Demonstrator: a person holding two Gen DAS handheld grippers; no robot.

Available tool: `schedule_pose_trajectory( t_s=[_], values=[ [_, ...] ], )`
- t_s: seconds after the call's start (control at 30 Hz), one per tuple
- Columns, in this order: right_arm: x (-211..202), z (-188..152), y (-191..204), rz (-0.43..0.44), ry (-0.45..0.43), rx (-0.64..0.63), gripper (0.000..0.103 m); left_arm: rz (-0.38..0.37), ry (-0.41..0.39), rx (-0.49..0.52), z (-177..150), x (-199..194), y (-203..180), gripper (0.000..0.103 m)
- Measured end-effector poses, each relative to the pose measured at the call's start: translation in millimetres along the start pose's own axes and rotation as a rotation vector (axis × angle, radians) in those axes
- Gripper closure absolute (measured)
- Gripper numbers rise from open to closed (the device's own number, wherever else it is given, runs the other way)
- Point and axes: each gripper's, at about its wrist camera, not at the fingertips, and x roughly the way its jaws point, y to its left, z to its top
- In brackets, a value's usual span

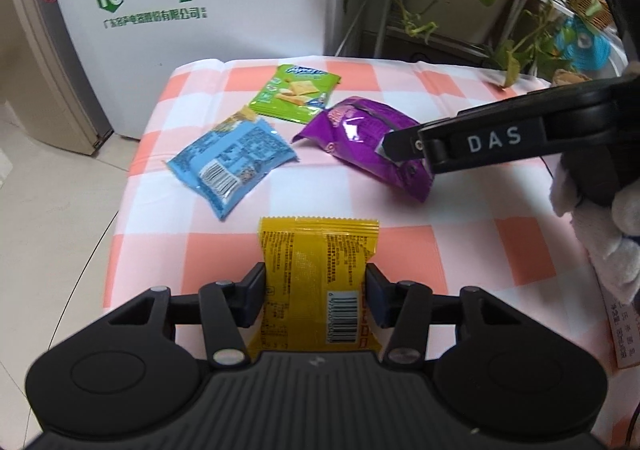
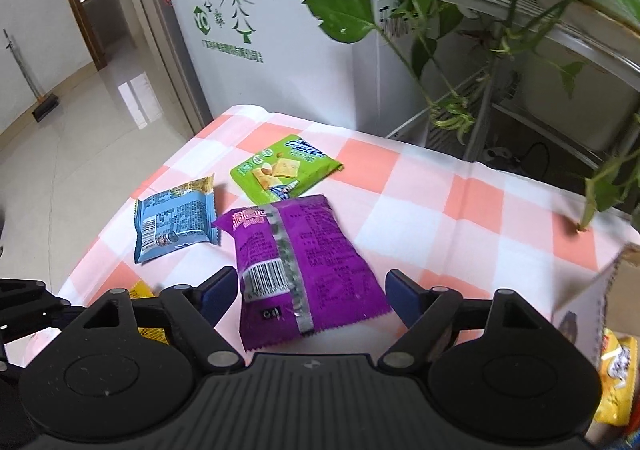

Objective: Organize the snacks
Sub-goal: 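Close the left tool on the yellow bag while the right tool closes on the purple bag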

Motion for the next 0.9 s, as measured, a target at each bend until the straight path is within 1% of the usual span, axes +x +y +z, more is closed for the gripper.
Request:
schedule_pose_trajectory(
  t_s=[0.13, 0.3, 0.37, 0.5, 0.6, 0.7, 0.73, 0.77, 0.8, 0.83, 0.9],
  values=[
    [11, 4, 5, -0.002, -0.006, -0.035, 0.015, 0.002, 0.009, -0.009, 0, 0, 2, 0.053],
    [25, 8, 11, -0.026, -0.006, -0.084, 0.014, 0.002, 0.024, -0.025, 0, 2, 5, 0.053],
    [29, 9, 10, -0.032, -0.005, -0.089, 0.009, 0.002, 0.032, -0.025, 0, 4, 5, 0.053],
    [36, 10, 7, -0.022, -0.009, -0.078, 0.009, 0.006, 0.037, -0.024, -1, 5, 4, 0.053],
    [43, 7, 11, -0.024, 0.008, -0.100, 0.009, 0.007, 0.037, -0.029, 0, 6, 3, 0.053],
    [49, 3, 16, -0.056, 0.015, -0.138, 0.013, 0.010, 0.037, -0.024, 0, 7, 2, 0.052],
    [49, 3, 17, -0.057, 0.015, -0.138, 0.016, 0.011, 0.037, -0.022, 0, 7, 2, 0.052],
    [48, 4, 17, -0.055, 0.016, -0.130, 0.023, 0.013, 0.036, -0.020, 0, 7, 1, 0.052],
    [46, 5, 17, -0.048, 0.017, -0.125, 0.025, 0.015, 0.035, -0.018, 0, 7, 1, 0.052],
    [45, 6, 17, -0.047, 0.021, -0.128, 0.027, 0.017, 0.035, -0.014, 0, 7, 0, 0.051],
    [43, 5, 20, -0.057, 0.028, -0.147, 0.027, 0.020, 0.033, -0.008, 0, 7, 0, 0.051]
  ],
)
